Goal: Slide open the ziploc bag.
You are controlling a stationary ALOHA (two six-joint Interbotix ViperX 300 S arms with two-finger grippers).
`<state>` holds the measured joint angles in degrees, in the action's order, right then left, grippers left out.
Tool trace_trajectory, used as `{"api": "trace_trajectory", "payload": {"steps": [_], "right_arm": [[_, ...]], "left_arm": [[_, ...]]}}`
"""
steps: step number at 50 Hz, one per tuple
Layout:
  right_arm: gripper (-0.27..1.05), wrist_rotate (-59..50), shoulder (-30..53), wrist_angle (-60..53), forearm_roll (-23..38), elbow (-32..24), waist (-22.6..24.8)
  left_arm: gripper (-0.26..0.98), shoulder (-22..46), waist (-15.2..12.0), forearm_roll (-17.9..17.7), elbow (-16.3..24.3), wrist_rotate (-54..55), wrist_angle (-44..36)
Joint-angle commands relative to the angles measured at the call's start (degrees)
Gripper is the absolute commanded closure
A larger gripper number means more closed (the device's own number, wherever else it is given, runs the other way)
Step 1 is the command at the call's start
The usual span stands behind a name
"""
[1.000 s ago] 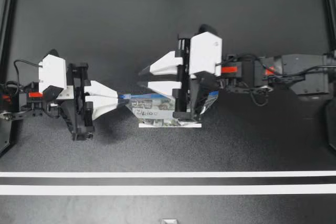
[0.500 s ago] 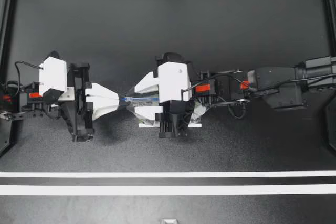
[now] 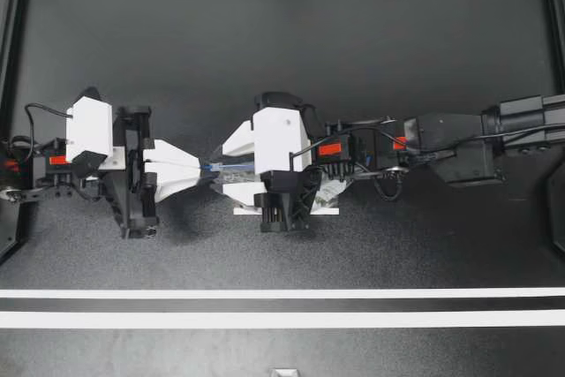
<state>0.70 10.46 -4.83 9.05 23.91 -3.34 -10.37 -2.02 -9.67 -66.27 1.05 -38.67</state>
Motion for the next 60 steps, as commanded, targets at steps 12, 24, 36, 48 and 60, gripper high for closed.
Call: {"api": "trace_trajectory", "payload": {"steps": [12,24,36,48,60], "right_arm": [[0.45,-0.18,-1.49,2.64,0.0,-1.93,-0.26],[0.66,-0.44,-2.29,2.99,0.0,-1.93,-0.26],[0.86,-0.35,-2.81,4.75,0.09,-2.02,-0.26],[0.92,-0.09,-5.8,12.22,0.09,-1.41,-1.76],[0.92,-0.09,-10.9,18.9,0.09,3.08,-2.02]], "left_arm": [[0.91,-0.62,-0.09,0.09,0.44,-0.26,-0.26],[0.91,-0.53,-0.09,0.18,0.26,-0.35,-0.26],[0.91,-0.44,-0.09,0.09,0.44,-1.05,-0.26],[0.91,-0.09,-0.09,0.09,0.44,-1.23,-0.35],[0.91,0.7,-0.09,0.09,0.35,-1.32,-0.35]]}}
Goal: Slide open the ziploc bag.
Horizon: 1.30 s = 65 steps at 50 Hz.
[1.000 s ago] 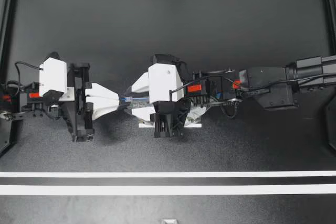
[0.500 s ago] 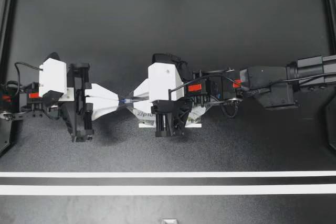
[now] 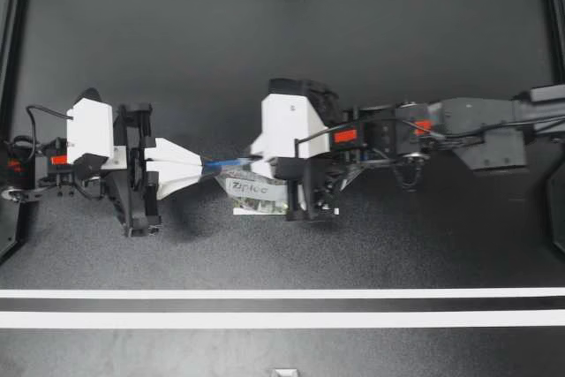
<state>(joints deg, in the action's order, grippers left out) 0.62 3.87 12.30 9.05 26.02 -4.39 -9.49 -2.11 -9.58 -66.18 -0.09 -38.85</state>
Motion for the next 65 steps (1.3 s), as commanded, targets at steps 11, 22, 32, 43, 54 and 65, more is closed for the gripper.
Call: {"api": "trace_trajectory", "payload": {"steps": [11,22,32,43,54,65], "right_arm": [[0.92,-0.53,-11.43,3.69,0.0,8.96,-1.85],[0.92,-0.79,-18.11,3.52,-0.09,15.91,-2.11],[0.92,-0.88,-21.45,3.52,-0.53,19.86,-2.2],[0.92,-0.79,-21.8,3.08,-0.97,20.83,-2.2],[0.91,-0.79,-21.8,0.62,-1.05,22.06,-2.11],[0.84,-0.88,-22.15,-2.46,-0.97,23.99,-2.2]], "left_arm": [[0.91,0.09,0.0,-0.09,0.0,-0.44,-0.18],[0.91,0.44,-0.26,-0.44,-0.09,-0.44,-0.18],[0.91,0.18,-1.05,-0.53,0.18,-0.44,-0.18],[0.91,0.0,-1.49,-0.53,0.18,-0.44,-0.18],[0.91,-0.09,-1.58,-0.53,0.79,-0.53,-0.09],[0.89,-0.18,-1.58,-0.53,1.05,-0.88,-0.09]]}}
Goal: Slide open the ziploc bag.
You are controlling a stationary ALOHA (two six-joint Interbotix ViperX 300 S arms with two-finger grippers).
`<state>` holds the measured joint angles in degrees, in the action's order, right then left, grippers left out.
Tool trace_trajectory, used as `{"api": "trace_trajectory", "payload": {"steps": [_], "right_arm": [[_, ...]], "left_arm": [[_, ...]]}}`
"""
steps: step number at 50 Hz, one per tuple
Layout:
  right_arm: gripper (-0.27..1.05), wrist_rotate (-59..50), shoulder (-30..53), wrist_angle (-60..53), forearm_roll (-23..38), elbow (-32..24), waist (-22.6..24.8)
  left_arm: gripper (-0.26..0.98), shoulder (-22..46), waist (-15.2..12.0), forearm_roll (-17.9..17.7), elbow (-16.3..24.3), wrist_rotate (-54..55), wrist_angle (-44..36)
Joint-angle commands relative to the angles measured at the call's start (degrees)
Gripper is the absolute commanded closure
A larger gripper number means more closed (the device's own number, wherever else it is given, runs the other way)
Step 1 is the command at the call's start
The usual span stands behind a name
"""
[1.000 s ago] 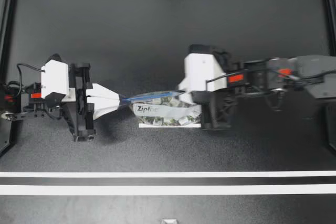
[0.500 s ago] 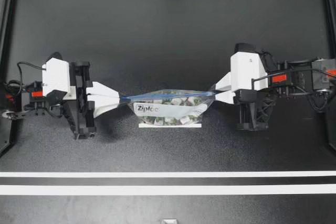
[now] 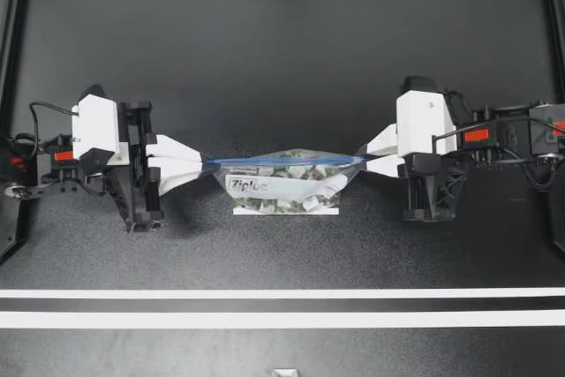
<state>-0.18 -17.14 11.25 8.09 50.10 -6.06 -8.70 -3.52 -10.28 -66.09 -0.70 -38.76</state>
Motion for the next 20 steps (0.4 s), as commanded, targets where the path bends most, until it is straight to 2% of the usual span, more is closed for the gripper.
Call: {"api": "trace_trajectory", "payload": {"steps": [1,8,13,20], "right_arm": [[0.82,-0.09,-1.14,-1.67,0.0,0.0,-0.53],[0.56,-0.09,-1.14,-3.78,-0.09,0.7,-0.53],[0.39,-0.09,-1.14,-5.27,-0.09,0.88,-0.53],[0.39,-0.09,-1.41,-9.49,-0.18,1.41,-0.53]], "left_arm": [[0.88,-0.97,-0.18,0.18,1.05,-0.26,-0.18],[0.78,-1.32,-0.18,0.35,1.23,-0.26,-0.26],[0.62,-1.76,-0.09,0.44,1.32,-0.26,-0.18],[0.44,-3.34,-0.18,0.53,1.41,-0.35,-0.26]]}}
